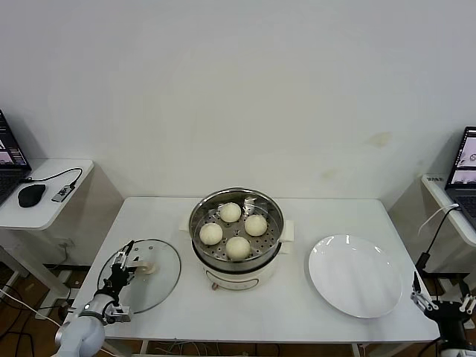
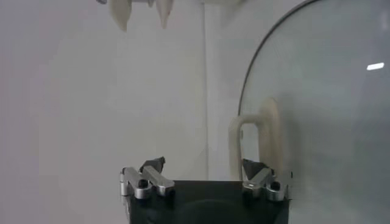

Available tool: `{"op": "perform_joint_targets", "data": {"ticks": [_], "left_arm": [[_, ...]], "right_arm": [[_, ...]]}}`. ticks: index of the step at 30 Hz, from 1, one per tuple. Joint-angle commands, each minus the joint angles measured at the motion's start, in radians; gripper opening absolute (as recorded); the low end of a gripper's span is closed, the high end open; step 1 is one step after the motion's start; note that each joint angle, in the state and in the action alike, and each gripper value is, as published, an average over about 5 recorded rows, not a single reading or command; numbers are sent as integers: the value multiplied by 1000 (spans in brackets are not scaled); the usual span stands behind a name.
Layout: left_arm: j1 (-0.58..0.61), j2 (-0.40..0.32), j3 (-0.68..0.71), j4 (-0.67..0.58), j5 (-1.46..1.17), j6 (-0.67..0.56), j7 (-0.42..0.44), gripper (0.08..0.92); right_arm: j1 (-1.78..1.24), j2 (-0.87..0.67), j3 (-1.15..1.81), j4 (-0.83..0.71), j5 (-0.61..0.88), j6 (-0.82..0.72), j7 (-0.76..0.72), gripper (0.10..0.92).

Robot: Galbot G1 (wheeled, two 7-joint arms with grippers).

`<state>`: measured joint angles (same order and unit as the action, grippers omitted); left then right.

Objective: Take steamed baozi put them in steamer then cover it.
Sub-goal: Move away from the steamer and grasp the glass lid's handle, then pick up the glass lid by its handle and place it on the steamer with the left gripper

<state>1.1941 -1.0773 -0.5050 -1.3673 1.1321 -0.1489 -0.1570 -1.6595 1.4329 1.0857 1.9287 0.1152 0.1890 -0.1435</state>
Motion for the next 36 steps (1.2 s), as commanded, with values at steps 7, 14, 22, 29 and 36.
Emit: {"op": "perform_joint_targets", "data": {"ticks": [7, 14, 22, 29, 36], "left_arm": [[-27, -6, 4, 80, -8, -6, -24, 487], [-14, -10, -17, 76, -46, -27, -77, 288], [66, 22, -56, -85, -89, 2, -114, 151], [123, 120, -99, -268, -248, 80, -35, 151], [93, 223, -109, -423, -409, 192, 82, 151]], "right_arm": [[-2, 11, -21, 2, -19, 2, -1, 823], [-6, 11, -23, 7, -22, 6, -3, 823], [-13, 12, -42, 17, -38, 11, -3, 823], [-19, 15, -64, 28, -48, 15, -3, 823], [-22, 22, -93, 27, -66, 25, -3, 823]]}}
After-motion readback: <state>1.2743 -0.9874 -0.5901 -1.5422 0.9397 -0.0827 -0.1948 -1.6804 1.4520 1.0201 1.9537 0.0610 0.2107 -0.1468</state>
